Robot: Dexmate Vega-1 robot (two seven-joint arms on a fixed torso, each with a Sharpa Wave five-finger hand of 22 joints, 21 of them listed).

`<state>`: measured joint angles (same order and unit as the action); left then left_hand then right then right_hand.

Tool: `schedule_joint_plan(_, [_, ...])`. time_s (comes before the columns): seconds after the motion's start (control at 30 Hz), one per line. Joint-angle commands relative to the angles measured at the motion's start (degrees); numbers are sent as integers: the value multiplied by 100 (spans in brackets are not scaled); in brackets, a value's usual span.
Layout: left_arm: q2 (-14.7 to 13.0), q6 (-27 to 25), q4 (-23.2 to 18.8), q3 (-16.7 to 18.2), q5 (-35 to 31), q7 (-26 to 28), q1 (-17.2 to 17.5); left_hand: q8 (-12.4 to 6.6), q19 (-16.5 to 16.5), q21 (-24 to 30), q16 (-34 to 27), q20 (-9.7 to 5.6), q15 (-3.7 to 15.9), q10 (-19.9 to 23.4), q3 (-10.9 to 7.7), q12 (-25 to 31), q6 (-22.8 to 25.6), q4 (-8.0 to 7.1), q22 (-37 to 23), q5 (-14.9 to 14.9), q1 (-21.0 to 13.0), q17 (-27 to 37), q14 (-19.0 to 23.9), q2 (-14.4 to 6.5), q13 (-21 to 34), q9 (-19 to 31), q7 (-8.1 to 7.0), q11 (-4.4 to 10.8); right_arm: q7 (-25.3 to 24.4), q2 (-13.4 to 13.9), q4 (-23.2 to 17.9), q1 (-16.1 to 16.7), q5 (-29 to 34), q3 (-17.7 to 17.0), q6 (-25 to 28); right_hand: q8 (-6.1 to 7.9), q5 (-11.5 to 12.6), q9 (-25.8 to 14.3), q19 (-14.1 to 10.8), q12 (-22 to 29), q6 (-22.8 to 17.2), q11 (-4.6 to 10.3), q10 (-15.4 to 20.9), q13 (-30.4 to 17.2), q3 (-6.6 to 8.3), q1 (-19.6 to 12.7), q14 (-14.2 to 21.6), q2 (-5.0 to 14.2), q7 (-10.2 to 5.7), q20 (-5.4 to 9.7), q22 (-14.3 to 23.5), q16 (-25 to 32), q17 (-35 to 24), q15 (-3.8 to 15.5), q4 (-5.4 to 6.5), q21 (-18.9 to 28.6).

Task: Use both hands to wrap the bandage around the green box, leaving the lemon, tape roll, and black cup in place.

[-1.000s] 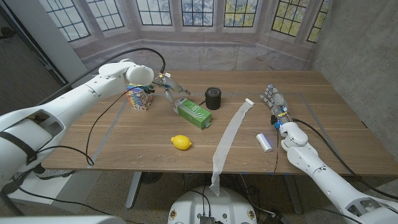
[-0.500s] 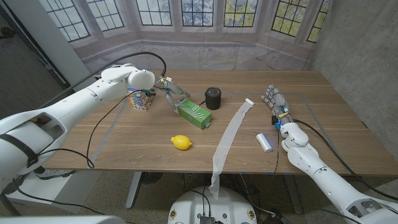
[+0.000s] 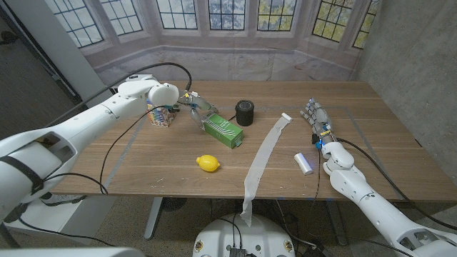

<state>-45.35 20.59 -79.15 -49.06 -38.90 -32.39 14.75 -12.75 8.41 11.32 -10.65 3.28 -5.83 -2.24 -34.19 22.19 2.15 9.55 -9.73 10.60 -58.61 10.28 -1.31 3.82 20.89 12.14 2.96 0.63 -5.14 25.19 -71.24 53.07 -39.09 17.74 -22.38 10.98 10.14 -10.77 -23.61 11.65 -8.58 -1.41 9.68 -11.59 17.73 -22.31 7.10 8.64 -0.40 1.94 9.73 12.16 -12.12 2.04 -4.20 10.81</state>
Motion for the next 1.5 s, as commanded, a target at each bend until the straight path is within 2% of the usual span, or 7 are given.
schedule_joint_plan(0.03, [89,42,116,-77,-108,164,11,-50,57,21,-49,-1,5,30,32,64,56,-1,-28,24,-62,17,44,3,45,38,2,-10,18,-24,24,50,-25,-18,-60,12,7,-21,-47,-5,16,-15,5,-15,-1,55,32,15,-7,-4,9,45,-15,-12,-34,27])
schedule_joint_plan(0.27, [139,33,177,-130,-147,229,17,-84,119,37,-59,-4,29,68,58,152,148,1,-31,26,-106,20,132,9,111,60,1,10,-26,2,-45,123,-28,-45,-66,12,7,-21,-49,-6,19,3,2,-15,0,54,34,17,-10,-4,9,46,-15,-9,-41,28])
schedule_joint_plan(0.47, [100,51,113,-130,-212,386,68,-258,251,67,-105,-29,155,307,141,415,540,1,-39,28,-198,35,413,40,270,129,-110,76,-29,18,-77,156,-39,-57,-60,14,6,-21,-49,-5,19,-12,1,-15,0,60,32,19,-10,-4,9,47,-17,-2,-44,28])
schedule_joint_plan(0.73, [-20,150,-6,-41,-297,782,197,-725,627,150,-225,-65,395,864,238,912,1317,-33,-50,54,-314,129,985,-15,587,301,-258,177,-34,30,-100,169,-40,-61,-51,15,7,-21,-49,-5,22,-5,1,-16,3,57,33,22,-9,-5,9,47,-17,-7,-53,28])
schedule_joint_plan(0.93, [-86,174,-105,35,-314,896,269,-1040,861,188,-293,-61,579,1247,255,1198,1737,-40,-55,76,-384,176,1381,-43,776,406,-304,343,-4,30,-90,151,-43,-50,-39,16,6,-21,-50,-3,22,-10,5,-16,5,56,30,24,-4,-4,9,46,-17,-10,-59,28])
schedule_joint_plan(1.27, [-131,150,-244,127,-301,849,323,-1193,923,180,-296,-62,669,1390,266,1327,1888,-56,-57,90,-393,204,1522,-70,882,462,-337,406,1,56,-118,136,-10,-33,-21,19,6,-20,-51,0,20,-3,11,-16,7,58,32,27,-7,1,9,48,-19,-4,-66,28])
schedule_joint_plan(1.5, [-159,117,-327,216,-236,835,361,-1297,961,175,-296,-83,733,1503,279,1417,1992,-68,-58,94,-387,219,1612,-79,951,498,-356,465,-183,202,-354,142,229,25,100,20,7,-20,-48,0,18,4,8,-16,13,54,28,34,-12,1,9,47,-18,-5,-74,27])
